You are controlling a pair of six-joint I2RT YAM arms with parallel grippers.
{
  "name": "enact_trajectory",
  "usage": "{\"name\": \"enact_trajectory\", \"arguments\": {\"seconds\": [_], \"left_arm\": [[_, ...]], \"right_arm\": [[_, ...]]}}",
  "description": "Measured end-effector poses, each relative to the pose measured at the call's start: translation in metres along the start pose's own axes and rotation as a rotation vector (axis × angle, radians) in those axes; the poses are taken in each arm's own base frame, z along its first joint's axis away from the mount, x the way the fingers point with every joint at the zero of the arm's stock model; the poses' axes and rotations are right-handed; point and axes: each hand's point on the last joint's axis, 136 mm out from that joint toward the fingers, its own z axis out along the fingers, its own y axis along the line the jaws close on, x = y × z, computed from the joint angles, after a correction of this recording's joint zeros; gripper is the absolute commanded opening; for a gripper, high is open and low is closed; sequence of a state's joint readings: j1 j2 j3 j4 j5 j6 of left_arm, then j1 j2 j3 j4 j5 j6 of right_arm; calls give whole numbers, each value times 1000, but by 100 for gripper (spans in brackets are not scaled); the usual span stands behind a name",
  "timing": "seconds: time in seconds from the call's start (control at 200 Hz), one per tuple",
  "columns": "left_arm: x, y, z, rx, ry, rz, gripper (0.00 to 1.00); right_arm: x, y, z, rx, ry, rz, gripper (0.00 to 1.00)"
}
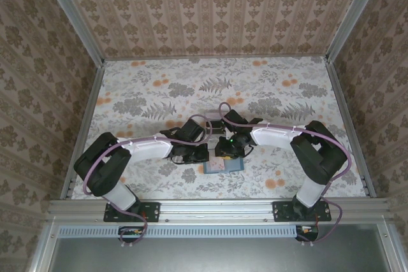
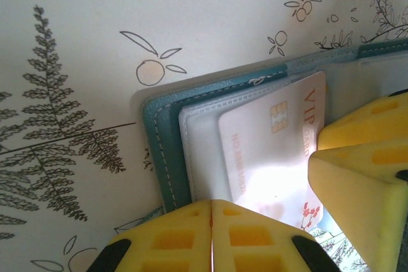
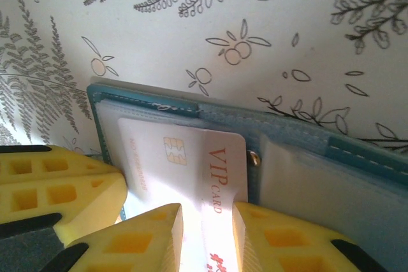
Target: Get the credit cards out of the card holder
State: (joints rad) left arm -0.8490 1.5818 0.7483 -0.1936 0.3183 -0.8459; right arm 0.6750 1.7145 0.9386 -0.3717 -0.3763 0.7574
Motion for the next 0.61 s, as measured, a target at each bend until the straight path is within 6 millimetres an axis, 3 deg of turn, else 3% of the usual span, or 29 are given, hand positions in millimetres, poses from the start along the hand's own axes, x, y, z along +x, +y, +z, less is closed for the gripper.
{"name": "enact_trajectory", "arguments": {"seconds": [0.605], "left_arm": [[5, 3, -4, 6, -11, -20, 10]], "right_arm": [[6, -5, -5, 28, 21, -18, 32]]}}
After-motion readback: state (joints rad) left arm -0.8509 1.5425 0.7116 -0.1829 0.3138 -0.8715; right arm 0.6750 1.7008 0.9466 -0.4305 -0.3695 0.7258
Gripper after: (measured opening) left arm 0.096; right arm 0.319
